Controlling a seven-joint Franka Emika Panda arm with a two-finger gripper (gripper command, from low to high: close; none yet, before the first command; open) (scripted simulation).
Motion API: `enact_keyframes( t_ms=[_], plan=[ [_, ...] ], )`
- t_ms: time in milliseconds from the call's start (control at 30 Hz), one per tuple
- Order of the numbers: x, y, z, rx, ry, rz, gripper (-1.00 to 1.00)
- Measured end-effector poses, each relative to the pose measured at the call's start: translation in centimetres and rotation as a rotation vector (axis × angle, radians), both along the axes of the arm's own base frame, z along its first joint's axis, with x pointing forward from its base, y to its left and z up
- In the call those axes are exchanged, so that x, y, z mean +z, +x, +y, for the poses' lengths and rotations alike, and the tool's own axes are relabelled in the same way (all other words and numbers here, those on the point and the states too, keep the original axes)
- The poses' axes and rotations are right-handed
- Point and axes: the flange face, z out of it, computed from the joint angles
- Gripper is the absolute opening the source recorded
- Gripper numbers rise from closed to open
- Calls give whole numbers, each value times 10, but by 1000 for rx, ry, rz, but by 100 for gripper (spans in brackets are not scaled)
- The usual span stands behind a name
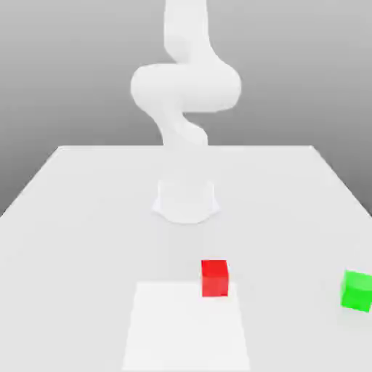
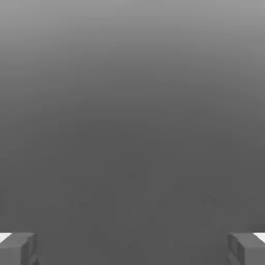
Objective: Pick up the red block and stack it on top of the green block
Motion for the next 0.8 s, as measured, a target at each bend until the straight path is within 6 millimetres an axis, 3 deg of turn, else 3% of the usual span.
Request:
enact_keyframes(
  t_ms=[133,300,400,600,767,800],
  plan=[
    [-99,32,11,10,20,148,0],
    [-225,37,28,22,24,336,0],
    [-300,20,38,28,14,456,0],
    [-452,-42,51,35,-26,693,0],
    [-506,-52,53,36,-29,722,0],
    [-513,-53,53,36,-30,722,-100]
  ],
)
